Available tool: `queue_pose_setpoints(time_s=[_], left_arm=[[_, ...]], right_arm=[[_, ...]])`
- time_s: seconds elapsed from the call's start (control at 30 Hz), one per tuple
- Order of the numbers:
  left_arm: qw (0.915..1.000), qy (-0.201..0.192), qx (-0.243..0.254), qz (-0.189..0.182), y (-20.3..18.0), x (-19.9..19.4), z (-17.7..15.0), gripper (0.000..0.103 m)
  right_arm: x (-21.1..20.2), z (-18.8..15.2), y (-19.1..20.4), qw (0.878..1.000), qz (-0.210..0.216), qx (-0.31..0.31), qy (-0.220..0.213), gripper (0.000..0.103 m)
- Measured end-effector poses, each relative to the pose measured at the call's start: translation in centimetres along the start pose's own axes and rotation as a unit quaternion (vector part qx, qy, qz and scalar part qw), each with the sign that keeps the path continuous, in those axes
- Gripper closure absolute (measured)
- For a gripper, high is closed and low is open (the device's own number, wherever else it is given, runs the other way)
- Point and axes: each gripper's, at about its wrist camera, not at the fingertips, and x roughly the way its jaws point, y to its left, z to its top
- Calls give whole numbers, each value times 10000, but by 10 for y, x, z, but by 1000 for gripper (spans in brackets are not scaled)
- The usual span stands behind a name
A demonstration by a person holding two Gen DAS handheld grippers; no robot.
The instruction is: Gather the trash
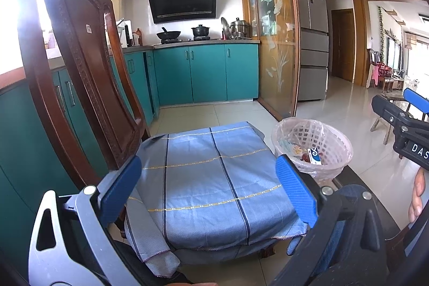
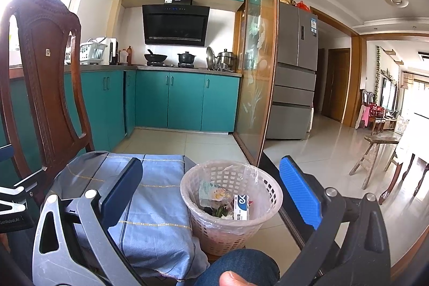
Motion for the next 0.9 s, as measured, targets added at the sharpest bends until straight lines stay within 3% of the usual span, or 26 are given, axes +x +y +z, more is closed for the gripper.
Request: queue_pose_setpoints(time_s=[0.63, 0.9], left_arm=[[10000, 30, 13, -44, -2, 6, -2, 3], [9992, 382, -51, 81, 7, 29, -10, 3]], right_arm=[[2, -1, -3, 10000, 22, 15, 30, 3], [10, -2, 3, 9997, 185, -25, 147, 3]])
